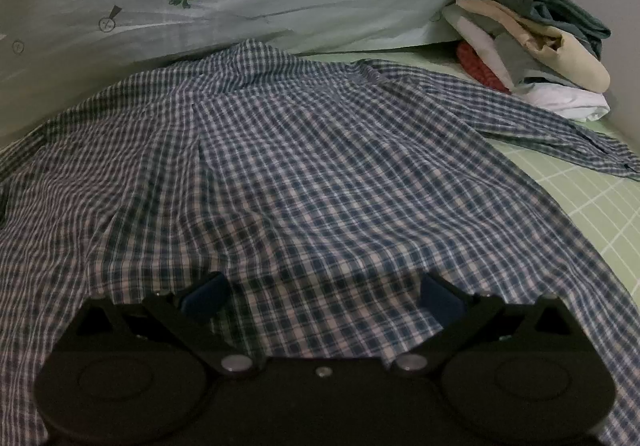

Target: Fold clothes

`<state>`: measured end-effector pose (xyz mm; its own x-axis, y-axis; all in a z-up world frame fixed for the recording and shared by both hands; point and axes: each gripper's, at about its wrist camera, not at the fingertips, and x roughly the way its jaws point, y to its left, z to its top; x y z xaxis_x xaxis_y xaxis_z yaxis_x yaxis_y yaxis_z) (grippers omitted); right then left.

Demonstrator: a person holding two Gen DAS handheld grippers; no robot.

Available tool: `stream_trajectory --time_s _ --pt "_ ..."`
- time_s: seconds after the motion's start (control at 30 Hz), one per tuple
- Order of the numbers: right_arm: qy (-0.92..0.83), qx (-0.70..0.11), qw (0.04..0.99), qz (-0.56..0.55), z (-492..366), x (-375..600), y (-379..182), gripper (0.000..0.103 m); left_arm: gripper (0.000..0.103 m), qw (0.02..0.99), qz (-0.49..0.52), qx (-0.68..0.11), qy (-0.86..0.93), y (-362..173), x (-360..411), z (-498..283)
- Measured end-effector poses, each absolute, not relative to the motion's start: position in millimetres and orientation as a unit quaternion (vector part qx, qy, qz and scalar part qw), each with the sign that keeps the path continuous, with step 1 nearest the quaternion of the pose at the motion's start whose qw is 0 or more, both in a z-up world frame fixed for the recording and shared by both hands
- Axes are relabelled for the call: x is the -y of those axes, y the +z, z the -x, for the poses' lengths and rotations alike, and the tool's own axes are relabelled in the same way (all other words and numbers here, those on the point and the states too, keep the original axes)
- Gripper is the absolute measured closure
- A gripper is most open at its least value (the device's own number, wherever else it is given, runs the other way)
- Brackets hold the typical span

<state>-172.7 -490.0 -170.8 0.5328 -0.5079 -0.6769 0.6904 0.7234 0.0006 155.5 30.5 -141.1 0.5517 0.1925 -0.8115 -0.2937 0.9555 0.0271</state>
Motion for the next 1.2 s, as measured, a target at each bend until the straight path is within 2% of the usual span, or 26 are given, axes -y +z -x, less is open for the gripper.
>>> stream_trajectory --time_s 0.1,0.17,0.27,0.3,0.33,0.4,0.43,0.5,0.63,0.93,1.2 --pt "-0.350 -0.333 0.865 -0.135 172.9 488.6 -171.4 0.000 0.093 0.877 0.056 -0.456 0.141 -142.1 -30.6 -157.6" --pt "-0.352 -0.329 0.866 -0.134 173.0 487.6 -171.9 0.000 0.087 0.875 0.053 -0.459 0.147 -142.1 -30.6 -158.6" --pt "-0.354 -0.326 0.867 -0.133 173.2 486.5 -172.5 0.000 0.056 0.869 0.045 -0.465 0.165 -142.3 -30.6 -158.4" --pt "-0.354 -0.325 0.867 -0.133 173.3 486.3 -172.6 0.000 0.037 0.866 0.047 -0.469 0.167 -142.2 -31.5 -157.9" --pt "-0.354 -0.325 0.867 -0.133 173.3 486.3 -172.7 0.000 0.029 0.865 0.056 -0.470 0.163 -141.6 -32.9 -155.8" --pt "-0.354 -0.324 0.867 -0.133 173.4 486.1 -172.8 0.000 0.026 0.868 0.071 -0.467 0.154 -139.1 -32.9 -149.0" --pt "-0.354 -0.323 0.868 -0.133 173.5 485.8 -173.0 0.000 0.020 0.868 0.072 -0.468 0.151 -137.8 -31.0 -145.7" --pt "-0.355 -0.319 0.869 -0.131 174.0 484.2 -173.7 0.000 0.016 0.870 0.063 -0.466 0.149 -134.0 -23.8 -137.8" --pt "-0.356 -0.313 0.871 -0.130 175.2 482.7 -174.3 0.000 0.014 0.879 0.040 -0.461 0.116 -125.8 3.5 -120.9" --pt "-0.284 -0.339 0.887 -0.134 183.1 500.1 -166.7 0.000 0.010 0.893 -0.031 -0.448 -0.024 -105.2 116.7 -56.9" --pt "-0.268 -0.344 0.886 -0.155 229.3 585.1 -146.8 0.000 0.007 0.890 -0.092 -0.436 -0.093 -85.1 219.1 12.6"
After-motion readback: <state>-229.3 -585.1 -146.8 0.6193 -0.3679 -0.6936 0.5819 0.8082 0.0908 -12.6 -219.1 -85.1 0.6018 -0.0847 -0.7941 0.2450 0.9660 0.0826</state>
